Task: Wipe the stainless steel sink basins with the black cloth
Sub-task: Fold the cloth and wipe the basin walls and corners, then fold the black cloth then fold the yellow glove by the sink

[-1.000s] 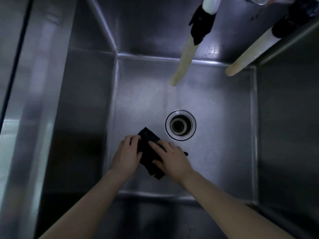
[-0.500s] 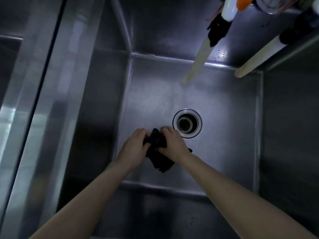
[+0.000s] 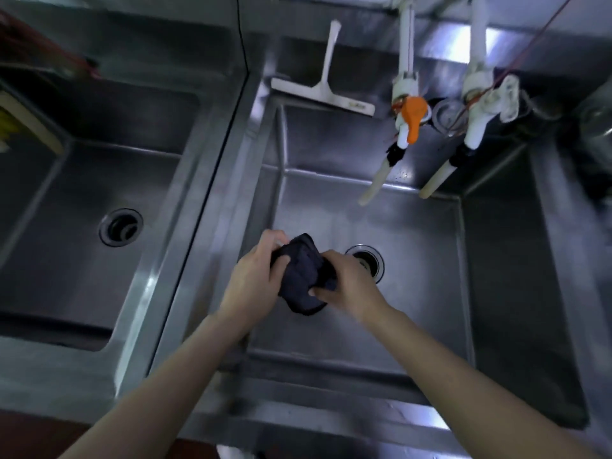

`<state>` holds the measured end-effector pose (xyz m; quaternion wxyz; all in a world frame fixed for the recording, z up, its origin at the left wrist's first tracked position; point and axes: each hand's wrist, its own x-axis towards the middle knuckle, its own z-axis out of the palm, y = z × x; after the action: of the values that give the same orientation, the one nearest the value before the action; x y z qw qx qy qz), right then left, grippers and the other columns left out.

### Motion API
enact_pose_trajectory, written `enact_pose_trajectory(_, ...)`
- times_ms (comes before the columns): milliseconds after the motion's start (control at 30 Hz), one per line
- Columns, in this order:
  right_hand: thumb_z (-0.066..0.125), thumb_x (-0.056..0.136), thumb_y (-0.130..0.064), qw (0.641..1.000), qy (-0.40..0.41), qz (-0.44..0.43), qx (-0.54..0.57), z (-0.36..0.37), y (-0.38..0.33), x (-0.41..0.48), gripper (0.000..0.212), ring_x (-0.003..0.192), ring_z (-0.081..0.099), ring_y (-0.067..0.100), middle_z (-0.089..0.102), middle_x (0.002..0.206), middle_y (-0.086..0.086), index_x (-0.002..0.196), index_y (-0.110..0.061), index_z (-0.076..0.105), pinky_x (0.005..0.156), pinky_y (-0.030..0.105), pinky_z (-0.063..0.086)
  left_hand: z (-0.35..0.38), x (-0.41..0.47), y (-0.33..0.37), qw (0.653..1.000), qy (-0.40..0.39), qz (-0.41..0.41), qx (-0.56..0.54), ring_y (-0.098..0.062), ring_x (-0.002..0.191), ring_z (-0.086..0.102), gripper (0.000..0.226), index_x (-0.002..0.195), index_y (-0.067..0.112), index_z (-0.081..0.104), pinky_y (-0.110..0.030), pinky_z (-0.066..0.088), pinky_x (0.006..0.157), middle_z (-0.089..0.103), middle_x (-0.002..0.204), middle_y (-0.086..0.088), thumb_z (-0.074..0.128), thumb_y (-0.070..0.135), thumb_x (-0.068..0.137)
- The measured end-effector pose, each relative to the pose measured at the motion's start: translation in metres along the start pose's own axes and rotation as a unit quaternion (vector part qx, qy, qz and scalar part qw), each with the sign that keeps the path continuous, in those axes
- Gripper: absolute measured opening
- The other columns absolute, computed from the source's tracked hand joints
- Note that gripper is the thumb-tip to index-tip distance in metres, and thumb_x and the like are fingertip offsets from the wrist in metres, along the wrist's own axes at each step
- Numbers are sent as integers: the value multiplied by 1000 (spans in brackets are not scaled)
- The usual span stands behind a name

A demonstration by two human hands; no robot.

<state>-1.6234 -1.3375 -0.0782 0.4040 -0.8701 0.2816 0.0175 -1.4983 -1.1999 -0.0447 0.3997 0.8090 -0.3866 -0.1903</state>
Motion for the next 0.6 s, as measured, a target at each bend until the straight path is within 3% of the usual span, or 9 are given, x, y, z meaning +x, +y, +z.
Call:
enact_pose_trajectory(100, 74, 73, -24, 999, 34, 1, 0, -13, -51, -10, 30, 82, 55, 19, 64, 91, 4, 98, -14, 59, 63, 32, 42, -50, -10, 9, 998, 49, 24, -14, -7, 70, 53, 20, 93, 22, 41, -25, 41, 62, 54, 78, 11, 51, 5, 91)
enact_pose_trajectory(233, 73, 77, -23, 998, 30, -53, 21, -20, -142, -18, 28, 82, 58, 16, 64, 91, -1, 102, -17, 63, 65, 30, 44, -129, -39, 14, 994, 101, 45, -20, -11, 63, 44, 19, 81, 18, 42, -22, 36, 58, 48, 69, 7, 46, 3, 93)
enact_pose_trajectory(400, 73, 79, -30, 988, 42, -144, -24, -1, -268, -23, 45, 95, 56, 12, 61, 106, -7, 121, -23, 57, 74, 28, 42, -245, -85, 5, 983, 174, 44, -21, -11, 74, 53, 23, 85, 25, 53, -28, 44, 66, 57, 79, 8, 46, 5, 92)
enact_pose_trajectory(600, 70, 84, -26, 969, -2, -245, -11, 50, -402, -14, 39, 98, 56, 11, 61, 111, -6, 121, -23, 56, 72, 20, 42, -380, -144, -20, 979, 202, 26, 27, -8, 85, 57, 33, 99, 32, 54, -27, 49, 68, 59, 96, 10, 62, 8, 79)
